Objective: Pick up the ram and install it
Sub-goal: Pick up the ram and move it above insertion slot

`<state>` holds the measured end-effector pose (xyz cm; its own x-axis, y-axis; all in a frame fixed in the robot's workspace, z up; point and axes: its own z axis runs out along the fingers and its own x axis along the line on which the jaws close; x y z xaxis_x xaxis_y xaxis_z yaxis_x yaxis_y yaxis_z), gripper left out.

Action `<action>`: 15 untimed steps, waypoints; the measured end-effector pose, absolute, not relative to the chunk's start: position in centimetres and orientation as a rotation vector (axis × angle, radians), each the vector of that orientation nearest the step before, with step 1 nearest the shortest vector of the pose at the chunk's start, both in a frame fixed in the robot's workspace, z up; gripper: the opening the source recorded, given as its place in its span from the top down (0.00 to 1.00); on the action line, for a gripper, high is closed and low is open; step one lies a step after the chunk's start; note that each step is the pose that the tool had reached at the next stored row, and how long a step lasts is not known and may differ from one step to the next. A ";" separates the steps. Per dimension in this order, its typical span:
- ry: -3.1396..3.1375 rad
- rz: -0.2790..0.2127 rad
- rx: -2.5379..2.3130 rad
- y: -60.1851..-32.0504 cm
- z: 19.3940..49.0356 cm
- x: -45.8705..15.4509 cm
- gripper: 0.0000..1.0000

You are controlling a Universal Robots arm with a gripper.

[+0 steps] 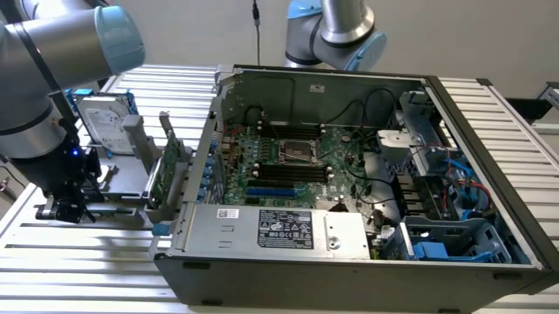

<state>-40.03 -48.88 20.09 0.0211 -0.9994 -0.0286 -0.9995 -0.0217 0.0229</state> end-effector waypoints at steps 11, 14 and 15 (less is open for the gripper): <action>2.199 0.062 -2.235 -48.9 19.9 -40.2 0.54; 2.198 0.063 -2.235 -48.9 19.9 -40.2 0.61; 2.198 0.064 -2.234 -48.9 19.8 -40.2 0.61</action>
